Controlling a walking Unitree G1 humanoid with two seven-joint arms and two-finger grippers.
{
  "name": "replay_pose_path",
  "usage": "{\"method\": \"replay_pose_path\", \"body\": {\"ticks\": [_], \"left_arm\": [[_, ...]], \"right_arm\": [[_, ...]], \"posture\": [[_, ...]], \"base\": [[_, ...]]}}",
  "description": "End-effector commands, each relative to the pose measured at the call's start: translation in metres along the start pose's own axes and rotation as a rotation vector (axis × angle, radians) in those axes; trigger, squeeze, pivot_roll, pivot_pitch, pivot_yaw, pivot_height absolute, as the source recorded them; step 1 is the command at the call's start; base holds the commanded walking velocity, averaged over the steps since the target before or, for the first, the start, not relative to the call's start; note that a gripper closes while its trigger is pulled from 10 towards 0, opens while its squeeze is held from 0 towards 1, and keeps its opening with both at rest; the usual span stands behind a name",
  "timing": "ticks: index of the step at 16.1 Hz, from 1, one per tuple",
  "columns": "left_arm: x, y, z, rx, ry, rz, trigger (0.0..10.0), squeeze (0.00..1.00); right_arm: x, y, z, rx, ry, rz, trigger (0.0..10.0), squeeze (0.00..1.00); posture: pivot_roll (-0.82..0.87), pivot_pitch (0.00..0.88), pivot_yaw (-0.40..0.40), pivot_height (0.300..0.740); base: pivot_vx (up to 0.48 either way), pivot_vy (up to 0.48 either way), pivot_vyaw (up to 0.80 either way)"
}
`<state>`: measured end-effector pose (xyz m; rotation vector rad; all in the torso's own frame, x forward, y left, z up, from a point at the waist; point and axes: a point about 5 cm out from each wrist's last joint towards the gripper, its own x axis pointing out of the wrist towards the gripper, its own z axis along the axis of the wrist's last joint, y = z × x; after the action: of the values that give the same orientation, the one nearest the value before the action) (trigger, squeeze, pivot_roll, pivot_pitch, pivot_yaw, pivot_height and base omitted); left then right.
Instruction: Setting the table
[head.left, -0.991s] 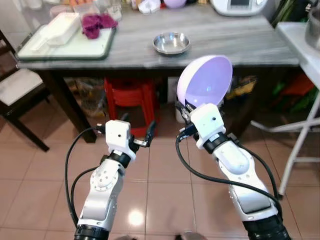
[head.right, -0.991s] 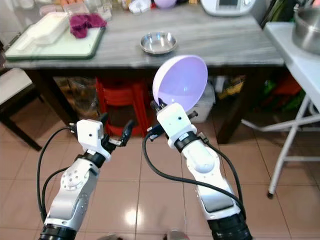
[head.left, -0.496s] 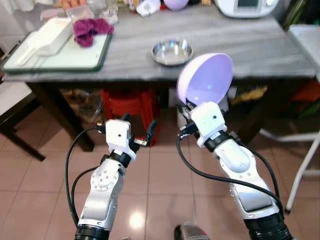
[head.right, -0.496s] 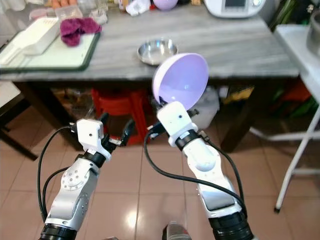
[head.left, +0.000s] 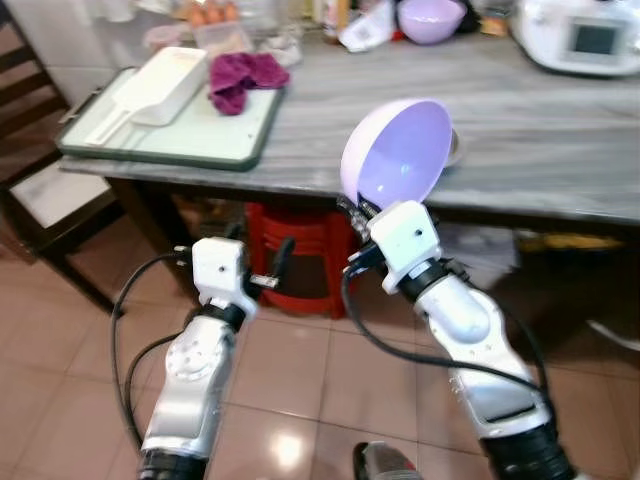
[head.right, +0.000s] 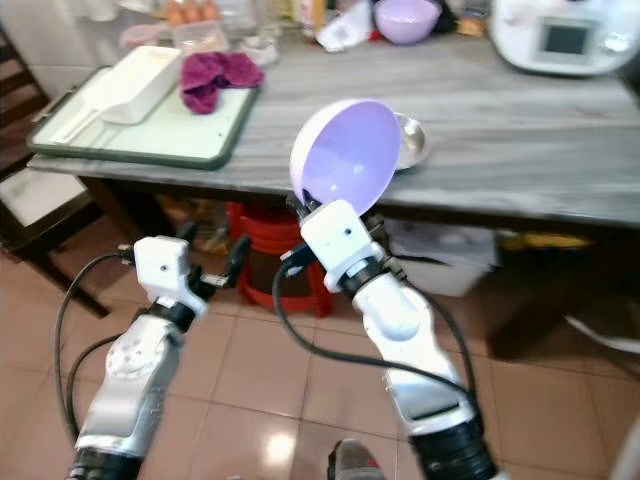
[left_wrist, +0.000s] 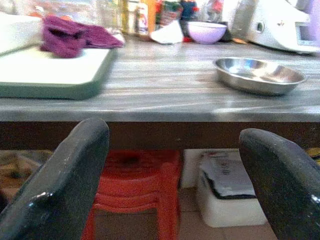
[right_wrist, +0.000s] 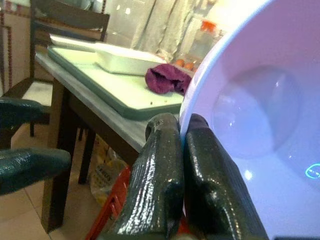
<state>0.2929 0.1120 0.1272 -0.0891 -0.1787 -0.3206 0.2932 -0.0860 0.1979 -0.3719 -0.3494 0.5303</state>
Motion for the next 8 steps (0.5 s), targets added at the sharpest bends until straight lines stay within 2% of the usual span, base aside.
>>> {"method": "replay_pose_path", "body": {"ticks": [1,5,8], "left_arm": [[-0.0018,0.0034,0.0001,0.019,0.005,0.0,10.0,0.0],[-0.0013,0.0019,-0.0006,0.021,0.009,-0.009,10.0,0.0],[-0.0014,0.002,-0.0009,0.023,0.01,-0.009,10.0,0.0]], "right_arm": [[0.0017,0.0008,0.0084,0.002,-0.038,0.0,10.0,0.0],[0.0028,-0.0005,0.0063,0.021,-0.02,-0.023,10.0,0.0],[0.0048,-0.0011,0.006,0.022,-0.017,-0.024,10.0,0.0]], "posture": [[-0.19,0.163,0.028,0.74],[-0.19,0.163,0.026,0.74],[-0.18,0.159,0.024,0.74]], "base": [[0.368,0.0,0.0],[0.33,0.0,0.0],[0.315,0.0,-0.74]]}}
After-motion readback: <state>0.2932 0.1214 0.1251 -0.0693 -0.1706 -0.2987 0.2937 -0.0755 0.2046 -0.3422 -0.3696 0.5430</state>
